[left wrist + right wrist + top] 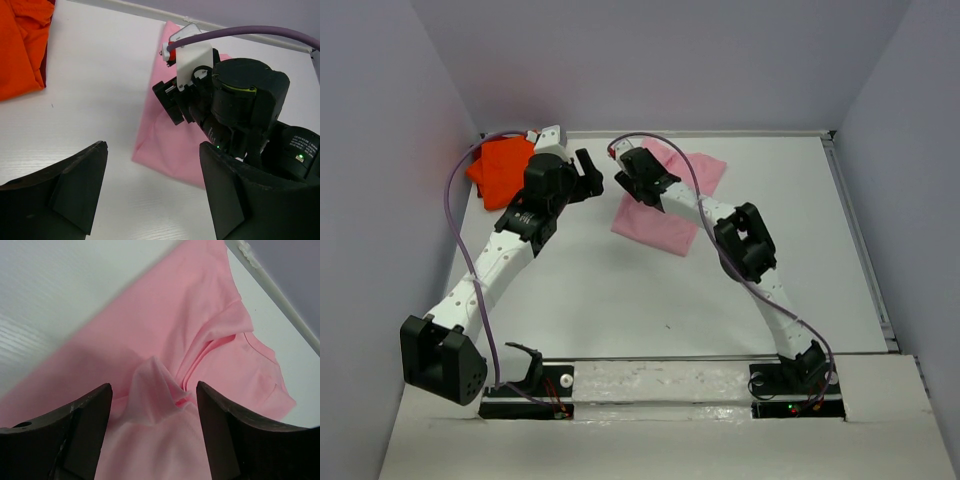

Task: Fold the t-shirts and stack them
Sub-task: Fold the tshirt

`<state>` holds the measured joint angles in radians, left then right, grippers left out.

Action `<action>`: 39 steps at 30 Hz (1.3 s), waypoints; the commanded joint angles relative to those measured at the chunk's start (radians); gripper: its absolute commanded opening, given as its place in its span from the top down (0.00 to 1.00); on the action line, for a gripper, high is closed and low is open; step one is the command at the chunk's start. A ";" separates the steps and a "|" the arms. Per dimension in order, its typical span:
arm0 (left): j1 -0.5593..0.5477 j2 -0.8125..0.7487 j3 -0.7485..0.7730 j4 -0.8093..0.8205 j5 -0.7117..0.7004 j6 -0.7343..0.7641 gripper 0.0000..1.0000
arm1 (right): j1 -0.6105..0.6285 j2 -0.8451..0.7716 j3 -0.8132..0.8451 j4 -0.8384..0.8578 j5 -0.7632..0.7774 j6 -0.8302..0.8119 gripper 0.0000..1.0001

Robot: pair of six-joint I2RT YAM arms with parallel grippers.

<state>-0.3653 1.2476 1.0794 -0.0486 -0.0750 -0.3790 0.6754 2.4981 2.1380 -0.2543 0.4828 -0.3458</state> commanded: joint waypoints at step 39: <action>0.062 -0.025 -0.001 0.038 0.024 -0.008 0.17 | 0.162 -0.400 -0.630 -0.112 -0.139 0.140 0.33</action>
<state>-0.3058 1.2476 1.0794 -0.0483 -0.0612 -0.3840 0.8391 2.0918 1.5192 -0.3855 0.2646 -0.1944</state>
